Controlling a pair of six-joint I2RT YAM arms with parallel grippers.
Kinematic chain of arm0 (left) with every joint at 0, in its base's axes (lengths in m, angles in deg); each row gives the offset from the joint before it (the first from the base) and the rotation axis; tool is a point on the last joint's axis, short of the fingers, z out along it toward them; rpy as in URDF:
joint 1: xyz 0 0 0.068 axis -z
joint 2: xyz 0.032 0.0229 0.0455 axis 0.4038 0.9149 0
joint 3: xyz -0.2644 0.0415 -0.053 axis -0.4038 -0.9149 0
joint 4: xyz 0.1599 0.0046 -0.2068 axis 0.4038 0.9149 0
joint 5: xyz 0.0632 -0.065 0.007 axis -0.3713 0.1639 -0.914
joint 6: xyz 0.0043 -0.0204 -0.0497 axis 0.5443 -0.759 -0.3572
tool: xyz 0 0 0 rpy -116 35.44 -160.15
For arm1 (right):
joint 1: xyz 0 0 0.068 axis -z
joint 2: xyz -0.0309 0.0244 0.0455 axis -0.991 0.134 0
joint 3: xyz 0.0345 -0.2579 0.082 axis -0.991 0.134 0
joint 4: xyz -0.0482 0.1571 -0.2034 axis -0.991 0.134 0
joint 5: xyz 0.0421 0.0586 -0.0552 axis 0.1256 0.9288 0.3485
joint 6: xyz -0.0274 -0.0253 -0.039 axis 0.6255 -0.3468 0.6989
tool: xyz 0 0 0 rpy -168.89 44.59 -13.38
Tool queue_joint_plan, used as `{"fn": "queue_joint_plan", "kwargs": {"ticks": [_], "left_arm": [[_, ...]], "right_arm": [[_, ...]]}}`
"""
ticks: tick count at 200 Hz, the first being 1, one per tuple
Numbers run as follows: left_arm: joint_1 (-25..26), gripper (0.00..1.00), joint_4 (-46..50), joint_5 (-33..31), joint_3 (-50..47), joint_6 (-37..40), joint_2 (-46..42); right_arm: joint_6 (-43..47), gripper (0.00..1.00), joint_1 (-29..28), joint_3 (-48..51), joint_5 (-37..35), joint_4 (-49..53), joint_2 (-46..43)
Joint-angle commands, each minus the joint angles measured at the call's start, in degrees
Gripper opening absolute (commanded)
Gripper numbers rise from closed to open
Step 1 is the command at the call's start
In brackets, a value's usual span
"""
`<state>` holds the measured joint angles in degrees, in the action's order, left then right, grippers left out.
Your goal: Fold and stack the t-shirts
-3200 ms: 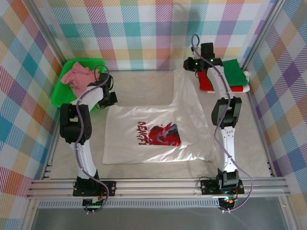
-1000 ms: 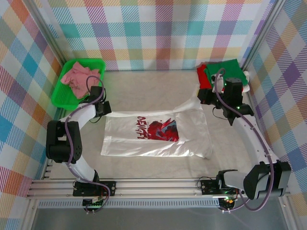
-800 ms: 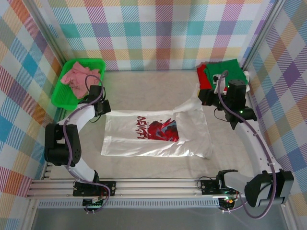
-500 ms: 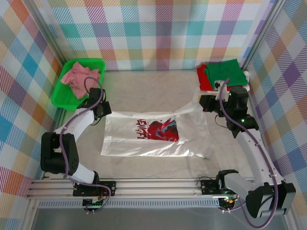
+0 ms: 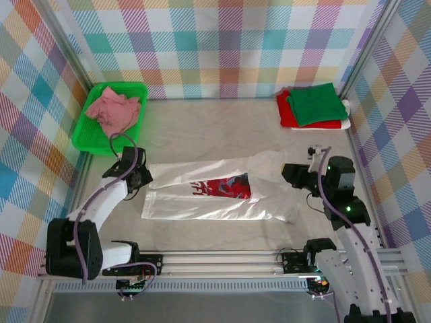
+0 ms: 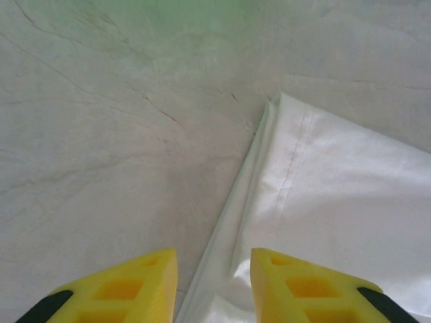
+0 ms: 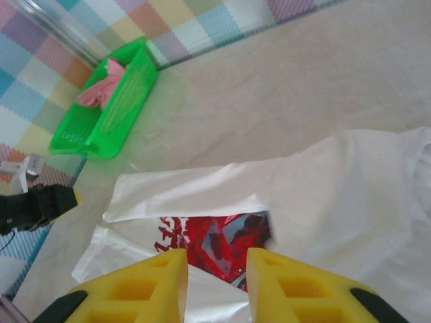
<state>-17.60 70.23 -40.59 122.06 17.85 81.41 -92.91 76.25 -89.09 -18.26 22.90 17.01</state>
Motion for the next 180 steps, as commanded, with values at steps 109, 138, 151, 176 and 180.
{"fn": "queue_joint_plan", "kwargs": {"ticks": [109, 138, 151, 176, 180], "left_arm": [[16.11, 0.32, -4.27, 6.91, 16.76, 10.82, 22.67], [18.26, 0.32, -3.61, 6.53, 18.12, 10.44, 25.41], [18.72, 0.32, -3.42, 5.91, 18.03, 10.35, 25.79], [18.74, 0.31, -3.12, 4.46, 17.59, 10.19, 26.14], [18.7, 0.31, -3.22, 4.28, 17.57, 10.18, 26.19]], "right_arm": [[4.46, 0.43, -5.36, -17.48, -15.14, 11.05, 42.21], [5.83, 0.51, -6.56, -22.87, -22.96, 16.66, 52.45], [6.16, 0.53, -7.23, -23.77, -23.47, 17.99, 54.94], [7.04, 0.53, -8.63, -22.82, -23.21, 18.05, 57.6], [6.69, 0.53, -8.63, -22.63, -23.18, 18.15, 58.0]]}}
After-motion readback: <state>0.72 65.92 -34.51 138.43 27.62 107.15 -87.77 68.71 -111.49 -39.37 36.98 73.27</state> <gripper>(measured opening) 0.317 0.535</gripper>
